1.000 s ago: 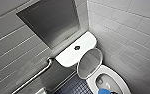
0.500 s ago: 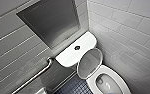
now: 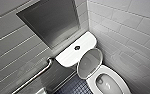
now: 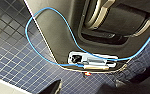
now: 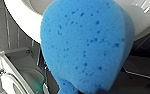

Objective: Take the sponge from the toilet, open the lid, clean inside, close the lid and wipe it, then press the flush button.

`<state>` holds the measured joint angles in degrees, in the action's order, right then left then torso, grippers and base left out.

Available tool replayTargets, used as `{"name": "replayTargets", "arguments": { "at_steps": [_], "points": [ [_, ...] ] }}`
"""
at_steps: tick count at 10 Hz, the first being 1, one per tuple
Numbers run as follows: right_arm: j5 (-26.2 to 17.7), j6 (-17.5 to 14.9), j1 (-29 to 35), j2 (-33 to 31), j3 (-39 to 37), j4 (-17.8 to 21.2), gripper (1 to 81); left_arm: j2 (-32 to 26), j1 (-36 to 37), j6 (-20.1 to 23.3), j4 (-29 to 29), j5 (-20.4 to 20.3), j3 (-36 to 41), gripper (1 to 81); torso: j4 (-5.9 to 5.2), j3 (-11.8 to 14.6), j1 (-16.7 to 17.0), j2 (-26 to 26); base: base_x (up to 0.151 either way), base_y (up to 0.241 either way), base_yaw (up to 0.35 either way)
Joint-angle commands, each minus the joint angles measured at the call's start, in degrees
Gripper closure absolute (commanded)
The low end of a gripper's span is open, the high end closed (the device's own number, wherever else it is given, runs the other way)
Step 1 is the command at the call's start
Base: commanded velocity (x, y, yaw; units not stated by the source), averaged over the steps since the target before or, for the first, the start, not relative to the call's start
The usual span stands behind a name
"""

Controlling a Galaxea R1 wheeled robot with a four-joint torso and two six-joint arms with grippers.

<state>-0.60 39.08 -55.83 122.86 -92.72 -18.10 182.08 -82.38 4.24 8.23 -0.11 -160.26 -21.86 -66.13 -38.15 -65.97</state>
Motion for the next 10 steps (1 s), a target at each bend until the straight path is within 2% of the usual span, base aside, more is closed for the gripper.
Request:
{"name": "replayTargets", "arguments": {
  "at_steps": [1, 3, 5, 6, 8, 10],
  "points": [
    [-2.38, 0.12, 4.96, -1.80, 5.44, -0.53, 81.1, -0.84, -2.04, 0.06, 0.29, 5.21, -0.41, 1.0, 0.00, 0.00, 0.00, 0.00, 0.000, 0.000, 0.000],
    [-4.06, 0.38, 11.80, -0.92, 8.01, -0.27, 81.1, -0.84, -2.04, 0.06, 0.21, 5.21, -0.41, 1.0, 0.00, 0.00, 0.00, 0.00, 0.000, 0.000, 0.000],
    [-7.99, 0.38, 19.37, 3.19, 7.23, -0.09, 81.1, -0.84, -2.04, 0.06, 0.21, 5.20, -0.41, 1.0, 0.00, 0.00, 0.00, 0.00, 0.000, 0.000, 0.000],
    [-11.32, 0.47, 22.89, 5.65, 5.91, 0.00, 81.1, -0.84, -2.04, 0.06, 0.21, 5.12, -0.41, 1.0, 0.00, 0.00, 0.00, 0.00, 0.000, 0.000, 0.000],
    [-17.16, 1.52, 28.17, 11.65, 2.03, 0.09, 81.1, -0.84, -2.04, 0.06, 0.12, 5.21, -0.41, 1.0, 0.00, 0.00, 0.00, -0.02, 0.000, 0.000, 0.000],
    [-18.83, 2.65, 30.73, 20.23, -6.73, 0.09, 81.1, -0.84, -2.04, 0.06, 0.03, 5.21, -0.41, 1.0, 0.00, 0.00, 0.00, -0.02, 0.000, 0.000, 0.000]
  ]
}}
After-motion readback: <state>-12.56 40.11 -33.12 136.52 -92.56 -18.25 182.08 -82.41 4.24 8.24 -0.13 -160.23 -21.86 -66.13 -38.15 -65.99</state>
